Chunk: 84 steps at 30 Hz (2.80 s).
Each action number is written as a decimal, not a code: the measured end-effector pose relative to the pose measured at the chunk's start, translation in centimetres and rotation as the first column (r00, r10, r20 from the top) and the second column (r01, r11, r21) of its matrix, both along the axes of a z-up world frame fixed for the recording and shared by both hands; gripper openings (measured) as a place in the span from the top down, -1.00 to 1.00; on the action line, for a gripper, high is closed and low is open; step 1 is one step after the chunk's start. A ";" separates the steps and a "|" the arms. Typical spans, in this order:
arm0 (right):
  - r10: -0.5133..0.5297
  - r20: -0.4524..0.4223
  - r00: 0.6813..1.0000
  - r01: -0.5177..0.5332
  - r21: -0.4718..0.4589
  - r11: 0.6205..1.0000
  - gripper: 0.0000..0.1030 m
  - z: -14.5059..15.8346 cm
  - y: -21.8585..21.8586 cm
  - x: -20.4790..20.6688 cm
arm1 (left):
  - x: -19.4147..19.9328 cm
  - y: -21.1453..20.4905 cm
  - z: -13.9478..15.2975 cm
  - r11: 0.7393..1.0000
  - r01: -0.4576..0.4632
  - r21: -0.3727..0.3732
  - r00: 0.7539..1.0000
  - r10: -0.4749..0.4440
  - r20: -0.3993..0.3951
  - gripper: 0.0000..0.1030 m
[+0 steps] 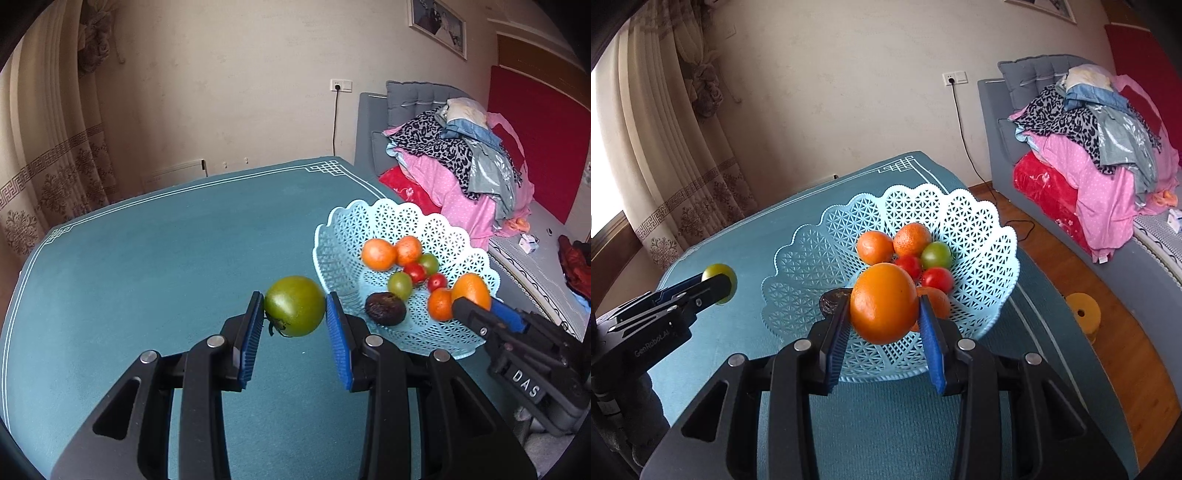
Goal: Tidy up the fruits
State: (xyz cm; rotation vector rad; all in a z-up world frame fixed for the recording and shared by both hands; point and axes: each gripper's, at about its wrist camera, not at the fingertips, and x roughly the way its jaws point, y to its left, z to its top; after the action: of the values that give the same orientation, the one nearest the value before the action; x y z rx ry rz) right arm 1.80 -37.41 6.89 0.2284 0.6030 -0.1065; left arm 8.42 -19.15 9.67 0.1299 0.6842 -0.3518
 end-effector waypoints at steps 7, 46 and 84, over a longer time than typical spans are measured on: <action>-0.021 0.035 0.999 0.020 0.010 1.000 0.27 0.3 -0.5 -1.0 | 0.3 -2.4 0.1 0.999 0.048 0.002 0.999 -0.048 0.001 0.31; -0.091 0.069 0.993 0.093 -0.024 0.995 -0.58 0.7 -1.2 -3.6 | 0.6 -3.8 -1.7 0.996 -0.013 0.090 0.999 0.010 0.034 -0.91; -0.061 0.014 0.998 0.062 -0.148 0.987 -0.91 0.7 0.8 -4.1 | -3.8 -0.1 -0.9 0.993 -0.084 0.086 0.994 0.078 0.079 -0.95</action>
State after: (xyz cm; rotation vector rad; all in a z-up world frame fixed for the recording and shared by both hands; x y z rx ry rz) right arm -2.26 -36.61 7.60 0.1030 0.5762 -0.2093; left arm 4.57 -19.23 8.80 0.1992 0.6283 -0.2370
